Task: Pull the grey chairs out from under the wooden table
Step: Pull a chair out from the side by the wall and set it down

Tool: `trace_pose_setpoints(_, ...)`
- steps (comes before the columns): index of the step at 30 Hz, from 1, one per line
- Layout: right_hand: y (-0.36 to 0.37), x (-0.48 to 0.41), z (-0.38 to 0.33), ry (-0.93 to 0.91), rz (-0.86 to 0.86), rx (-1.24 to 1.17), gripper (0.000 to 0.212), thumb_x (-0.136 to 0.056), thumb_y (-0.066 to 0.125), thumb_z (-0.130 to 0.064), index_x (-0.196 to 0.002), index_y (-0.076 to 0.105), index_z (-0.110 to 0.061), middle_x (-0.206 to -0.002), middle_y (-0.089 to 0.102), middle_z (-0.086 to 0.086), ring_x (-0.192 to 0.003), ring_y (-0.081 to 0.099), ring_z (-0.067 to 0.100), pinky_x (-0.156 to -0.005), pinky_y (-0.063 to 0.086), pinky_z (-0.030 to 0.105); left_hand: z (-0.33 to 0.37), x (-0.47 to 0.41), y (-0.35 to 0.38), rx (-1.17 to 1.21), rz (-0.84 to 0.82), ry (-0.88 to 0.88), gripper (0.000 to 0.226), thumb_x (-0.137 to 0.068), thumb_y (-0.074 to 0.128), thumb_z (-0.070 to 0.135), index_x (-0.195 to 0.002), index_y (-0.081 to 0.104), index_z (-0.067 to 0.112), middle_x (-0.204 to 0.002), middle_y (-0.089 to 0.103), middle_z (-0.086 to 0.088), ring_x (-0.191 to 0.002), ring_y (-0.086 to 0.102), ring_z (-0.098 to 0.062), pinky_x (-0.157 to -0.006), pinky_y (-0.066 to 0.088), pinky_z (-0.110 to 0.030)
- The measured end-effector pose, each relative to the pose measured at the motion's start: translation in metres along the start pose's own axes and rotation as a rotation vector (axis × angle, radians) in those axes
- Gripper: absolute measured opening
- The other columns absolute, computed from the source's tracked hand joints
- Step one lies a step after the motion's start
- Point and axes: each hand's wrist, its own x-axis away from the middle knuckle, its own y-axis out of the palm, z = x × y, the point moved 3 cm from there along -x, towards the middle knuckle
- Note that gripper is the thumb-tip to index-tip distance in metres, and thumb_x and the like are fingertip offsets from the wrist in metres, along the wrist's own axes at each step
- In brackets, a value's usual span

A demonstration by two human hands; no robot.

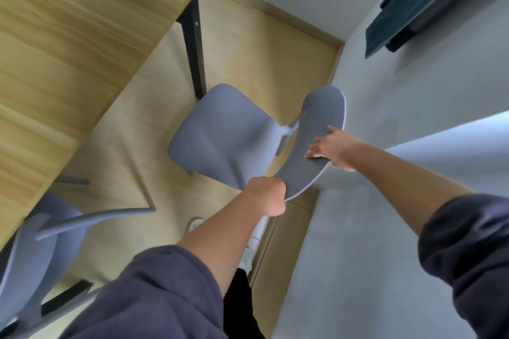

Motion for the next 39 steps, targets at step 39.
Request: trace_pose_setpoints(39,0.122,0.066,0.025,0.013,0.036,-0.05,0.063,-0.09,0.049,-0.005,-0.145,0.035,-0.032,-0.146,0.044,-0.011,-0.139,0.036,0.013,-0.117,0.014,0.041,0.131,-0.038,0.057,-0.057,0.036,-0.003,0.03,-0.093,0.054,0.019,-0.119,0.049,0.005,-0.112,0.065,-0.011,-0.1,0.064,-0.031,-0.066,0.038,-0.032)
